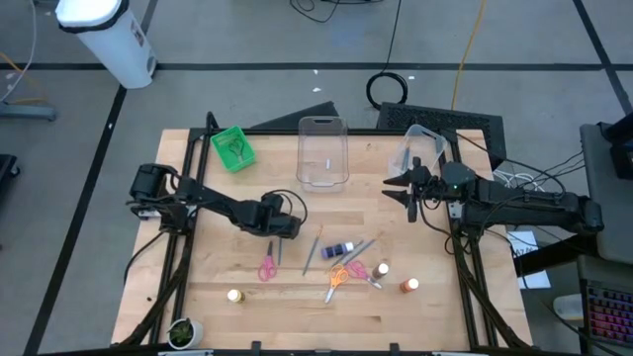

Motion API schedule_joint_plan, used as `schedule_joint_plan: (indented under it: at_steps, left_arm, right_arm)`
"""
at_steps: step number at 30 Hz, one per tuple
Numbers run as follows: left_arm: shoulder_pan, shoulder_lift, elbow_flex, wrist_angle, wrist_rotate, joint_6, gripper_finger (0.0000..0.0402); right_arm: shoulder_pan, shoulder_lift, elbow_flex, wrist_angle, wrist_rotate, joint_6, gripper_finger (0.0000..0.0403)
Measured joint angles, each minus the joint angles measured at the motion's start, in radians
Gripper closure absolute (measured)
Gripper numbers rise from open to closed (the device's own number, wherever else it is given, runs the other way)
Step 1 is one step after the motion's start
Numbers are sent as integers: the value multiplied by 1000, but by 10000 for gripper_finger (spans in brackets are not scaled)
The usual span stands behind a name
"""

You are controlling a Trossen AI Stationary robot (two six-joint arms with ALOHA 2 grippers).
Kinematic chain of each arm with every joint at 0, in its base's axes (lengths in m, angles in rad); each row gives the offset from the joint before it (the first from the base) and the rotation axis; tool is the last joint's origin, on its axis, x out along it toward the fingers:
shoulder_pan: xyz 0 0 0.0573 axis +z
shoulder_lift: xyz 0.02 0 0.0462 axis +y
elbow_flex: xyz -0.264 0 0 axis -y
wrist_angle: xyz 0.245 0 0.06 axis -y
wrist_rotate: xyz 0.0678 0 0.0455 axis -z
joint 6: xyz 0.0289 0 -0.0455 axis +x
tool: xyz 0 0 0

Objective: Pick & Place Paint Supplies
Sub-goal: Put the blue paint brush into the white bin

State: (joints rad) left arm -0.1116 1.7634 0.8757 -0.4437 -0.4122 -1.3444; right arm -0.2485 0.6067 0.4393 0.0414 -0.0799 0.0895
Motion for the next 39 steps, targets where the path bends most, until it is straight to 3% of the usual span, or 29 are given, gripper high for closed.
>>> schedule_joint_plan:
  at_steps: [8,22,35,39]
  left_arm:
    - [0,0,1,19,-2,3,394]
    - [24,0,7,168,-14,169,398]
    - [56,-128,166,325,-26,686,398]
    - [56,-143,183,521,-28,969,399]
  right_arm:
    - [0,0,0,0,0,2,269]
    - [0,1,0,0,0,0,270]
    - [2,54,0,16,2,2,271]
    - [2,110,-18,143,5,2,271]
